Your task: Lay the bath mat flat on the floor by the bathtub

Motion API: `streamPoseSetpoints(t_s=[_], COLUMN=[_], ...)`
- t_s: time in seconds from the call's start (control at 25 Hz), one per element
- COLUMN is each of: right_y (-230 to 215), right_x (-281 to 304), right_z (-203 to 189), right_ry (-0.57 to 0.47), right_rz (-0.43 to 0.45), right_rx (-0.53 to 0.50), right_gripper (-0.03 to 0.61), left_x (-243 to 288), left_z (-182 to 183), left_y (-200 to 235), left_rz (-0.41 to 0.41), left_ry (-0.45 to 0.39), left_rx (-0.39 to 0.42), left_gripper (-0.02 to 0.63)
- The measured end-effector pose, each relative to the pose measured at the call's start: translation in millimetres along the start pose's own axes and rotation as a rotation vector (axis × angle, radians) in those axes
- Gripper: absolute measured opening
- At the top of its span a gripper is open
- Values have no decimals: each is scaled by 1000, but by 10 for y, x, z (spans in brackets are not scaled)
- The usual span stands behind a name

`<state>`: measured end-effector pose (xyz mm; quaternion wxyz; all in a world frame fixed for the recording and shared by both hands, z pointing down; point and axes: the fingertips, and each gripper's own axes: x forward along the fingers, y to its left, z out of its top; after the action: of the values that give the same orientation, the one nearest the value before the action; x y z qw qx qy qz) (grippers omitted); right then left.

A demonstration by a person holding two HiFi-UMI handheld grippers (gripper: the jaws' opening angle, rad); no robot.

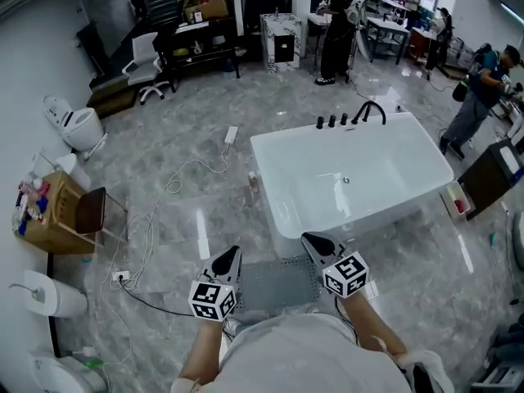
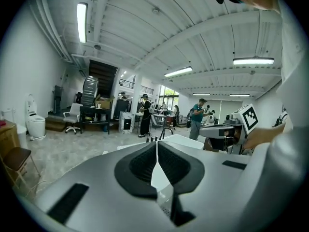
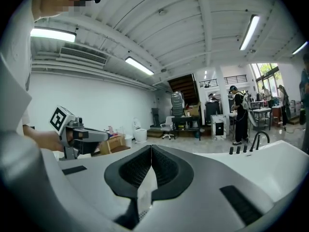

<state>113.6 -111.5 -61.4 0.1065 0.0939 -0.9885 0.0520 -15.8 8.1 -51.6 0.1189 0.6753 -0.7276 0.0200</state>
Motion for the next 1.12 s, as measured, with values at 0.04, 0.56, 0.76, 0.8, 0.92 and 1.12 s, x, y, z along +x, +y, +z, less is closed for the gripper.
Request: streamPoseSetpoints(t_s=[0.04, 0.56, 0.76, 0.8, 0.92, 1.12], right_y=[19, 292, 290, 282, 271, 269], right_x=[0, 5, -1, -3, -15, 0], right_z=[12, 93, 64, 58, 35, -23], right_ry=[-3, -65, -58, -56, -53, -46], right_rz=[-1, 32, 32, 30, 26, 37], right_rx=[0, -4, 0, 1, 7, 9], right_gripper=[28, 26, 26, 26, 27, 26], left_x=[-5, -106, -134, -138, -154, -137], left_z=[29, 151, 129, 125, 91, 14], left_y=[-17, -20, -28, -31, -39, -21], left_rz=[-7, 2, 8, 8, 8, 15], left_ry=[-8, -57, -56, -56, -51, -39], left_rx=[9, 14, 6, 6, 2, 1], left_gripper=[17, 17, 17, 17, 17, 17])
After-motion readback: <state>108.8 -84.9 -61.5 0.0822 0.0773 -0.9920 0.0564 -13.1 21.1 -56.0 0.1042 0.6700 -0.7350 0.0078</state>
